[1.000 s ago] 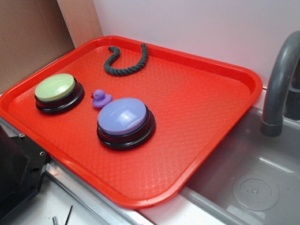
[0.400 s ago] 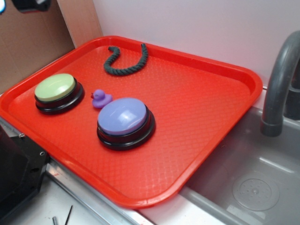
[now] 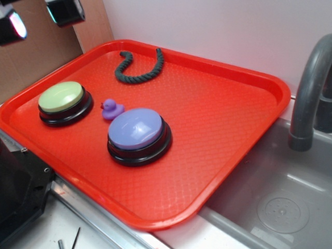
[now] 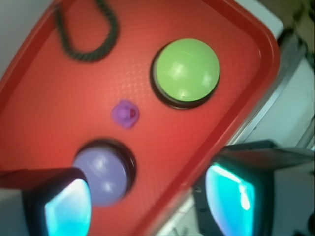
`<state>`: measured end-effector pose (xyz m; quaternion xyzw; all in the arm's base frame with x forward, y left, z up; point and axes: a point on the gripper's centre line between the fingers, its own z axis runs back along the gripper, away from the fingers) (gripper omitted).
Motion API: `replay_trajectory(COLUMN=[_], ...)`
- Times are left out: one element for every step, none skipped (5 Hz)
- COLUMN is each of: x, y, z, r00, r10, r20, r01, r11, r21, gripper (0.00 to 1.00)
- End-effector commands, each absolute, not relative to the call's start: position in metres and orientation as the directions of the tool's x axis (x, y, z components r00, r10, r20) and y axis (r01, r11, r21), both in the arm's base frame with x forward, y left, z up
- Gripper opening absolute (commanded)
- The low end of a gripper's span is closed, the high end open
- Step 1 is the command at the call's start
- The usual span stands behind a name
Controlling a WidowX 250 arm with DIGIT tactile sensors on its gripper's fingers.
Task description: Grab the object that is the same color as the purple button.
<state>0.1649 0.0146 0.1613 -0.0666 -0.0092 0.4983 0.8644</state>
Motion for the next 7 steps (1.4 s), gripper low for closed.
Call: replay_trajectory(x=[0.190,0.203,0.212,0.215,0.213,0.212,0.212], y=[0.019,0.019,0.021,0.021,0.014,0.009,0.008], z=[0.106,0.077,0.054,0.035,0.020,0.018,0.022], r00=[0.199,0.193,0.191,0.183,0.214,0.247,0.233], r10=[0.979,0.980,0.981,0.981,0.974,0.963,0.965], r20=[0.039,0.045,0.040,0.069,0.078,0.107,0.116], r01=[-0.975,-0.979,-0.981,-0.983,-0.977,-0.969,-0.970], r11=[0.201,0.195,0.193,0.183,0.212,0.249,0.240], r21=[-0.098,-0.066,-0.033,0.001,0.029,-0.004,-0.046], gripper=[1.00,1.00,1.00,1.00,1.00,0.77,0.00])
